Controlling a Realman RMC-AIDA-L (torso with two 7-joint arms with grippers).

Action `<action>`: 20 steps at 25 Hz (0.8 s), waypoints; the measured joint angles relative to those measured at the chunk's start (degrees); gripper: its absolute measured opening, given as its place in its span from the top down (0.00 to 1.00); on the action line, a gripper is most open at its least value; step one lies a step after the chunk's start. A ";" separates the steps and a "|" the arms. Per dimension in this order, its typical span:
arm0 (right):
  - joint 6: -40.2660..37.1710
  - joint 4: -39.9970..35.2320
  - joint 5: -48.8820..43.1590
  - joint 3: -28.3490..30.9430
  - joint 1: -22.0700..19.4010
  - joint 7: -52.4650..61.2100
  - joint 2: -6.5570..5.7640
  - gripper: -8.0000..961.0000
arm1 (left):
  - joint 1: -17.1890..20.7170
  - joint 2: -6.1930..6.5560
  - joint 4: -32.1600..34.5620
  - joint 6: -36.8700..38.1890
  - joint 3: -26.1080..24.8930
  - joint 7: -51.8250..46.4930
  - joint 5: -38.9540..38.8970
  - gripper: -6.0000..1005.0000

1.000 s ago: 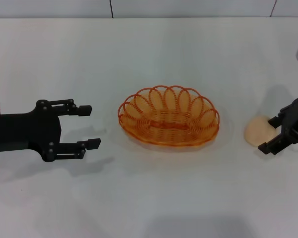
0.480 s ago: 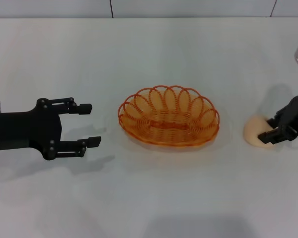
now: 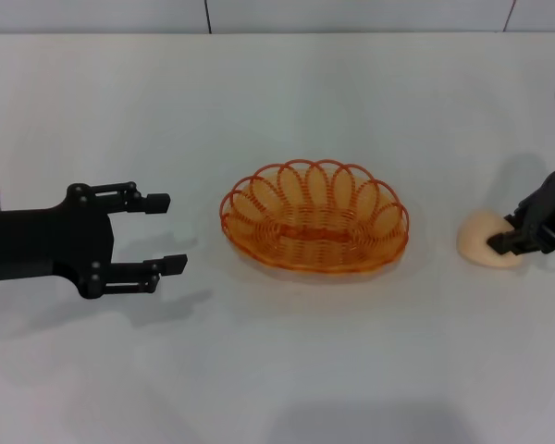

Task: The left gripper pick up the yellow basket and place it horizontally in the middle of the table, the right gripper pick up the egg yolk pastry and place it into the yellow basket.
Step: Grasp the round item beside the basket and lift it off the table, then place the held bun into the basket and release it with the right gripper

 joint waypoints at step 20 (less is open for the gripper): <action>-7.95 -9.68 19.32 3.55 0.56 -7.74 0.42 0.86 | -0.41 -0.09 -0.09 0.15 0.43 0.39 0.16 0.26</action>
